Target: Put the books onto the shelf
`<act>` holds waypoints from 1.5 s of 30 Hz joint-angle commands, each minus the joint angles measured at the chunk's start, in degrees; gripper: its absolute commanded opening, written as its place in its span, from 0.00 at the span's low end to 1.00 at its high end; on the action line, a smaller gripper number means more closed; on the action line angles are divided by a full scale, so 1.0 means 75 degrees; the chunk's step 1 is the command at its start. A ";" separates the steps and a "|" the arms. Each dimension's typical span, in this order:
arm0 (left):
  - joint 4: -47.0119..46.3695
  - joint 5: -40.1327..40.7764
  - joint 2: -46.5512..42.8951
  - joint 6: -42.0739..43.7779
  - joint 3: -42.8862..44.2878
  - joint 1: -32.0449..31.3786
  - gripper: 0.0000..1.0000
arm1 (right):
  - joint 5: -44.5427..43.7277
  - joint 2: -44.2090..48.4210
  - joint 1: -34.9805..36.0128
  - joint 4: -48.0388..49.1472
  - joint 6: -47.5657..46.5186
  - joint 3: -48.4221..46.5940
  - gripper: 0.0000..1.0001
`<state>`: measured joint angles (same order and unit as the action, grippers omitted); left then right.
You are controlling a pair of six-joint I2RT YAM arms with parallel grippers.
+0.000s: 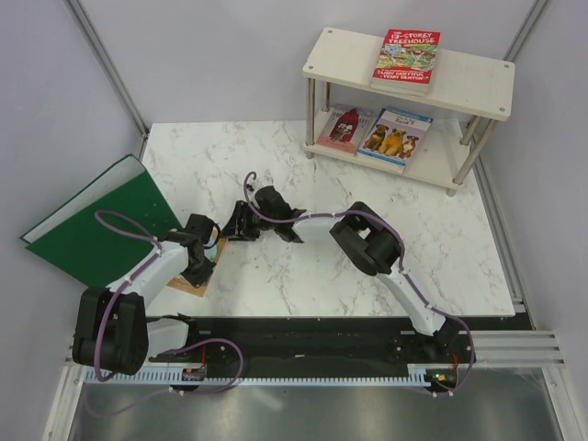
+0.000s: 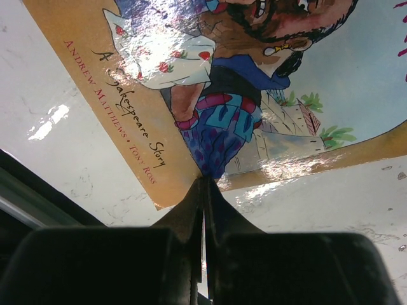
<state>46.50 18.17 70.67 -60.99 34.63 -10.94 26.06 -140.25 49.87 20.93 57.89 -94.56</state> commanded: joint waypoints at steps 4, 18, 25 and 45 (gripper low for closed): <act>-0.0880 -0.0325 0.0409 -0.0059 -0.0352 0.0029 0.02 | 0.0486 -0.0179 0.0230 0.0326 0.0332 -0.0223 0.39; -0.1266 -0.1016 -0.0609 0.1485 -0.0048 0.0017 0.41 | 0.0474 0.0862 -0.0132 0.0422 -0.0519 0.1250 0.00; -0.2167 -0.2000 -0.2683 0.2448 -0.0071 -0.0006 0.84 | 0.0813 0.3086 -0.1116 -0.1684 -0.2794 0.2529 0.00; -0.7839 -0.7015 -0.3144 0.4300 -0.1090 -0.0100 0.93 | 0.4878 0.6030 -0.3320 -0.3552 -0.4741 0.3187 0.00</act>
<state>4.16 -23.03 43.18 -31.20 26.72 -11.64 51.75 -99.98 26.04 -5.52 25.43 -70.11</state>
